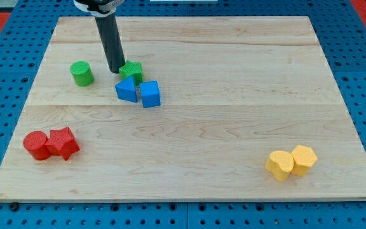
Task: Place the green circle left to the blue triangle
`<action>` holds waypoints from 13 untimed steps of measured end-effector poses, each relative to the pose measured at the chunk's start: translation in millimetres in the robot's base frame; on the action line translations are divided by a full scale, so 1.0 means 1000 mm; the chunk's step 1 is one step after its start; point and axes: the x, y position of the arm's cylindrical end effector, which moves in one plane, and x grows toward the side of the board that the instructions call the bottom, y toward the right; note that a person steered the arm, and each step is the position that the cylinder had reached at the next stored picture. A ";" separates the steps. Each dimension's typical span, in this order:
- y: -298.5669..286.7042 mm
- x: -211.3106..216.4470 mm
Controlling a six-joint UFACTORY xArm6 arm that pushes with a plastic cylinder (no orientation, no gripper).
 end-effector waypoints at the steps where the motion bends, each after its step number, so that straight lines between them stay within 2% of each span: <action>1: 0.015 0.001; 2: 0.031 0.001; 3: 0.031 0.019; 4: 0.024 -0.001; 5: -0.009 -0.042; 6: -0.084 -0.039; 8: -0.083 0.025; 9: -0.067 0.033; 10: -0.086 0.036; 11: -0.097 0.075; 12: -0.081 0.095; 13: -0.062 0.087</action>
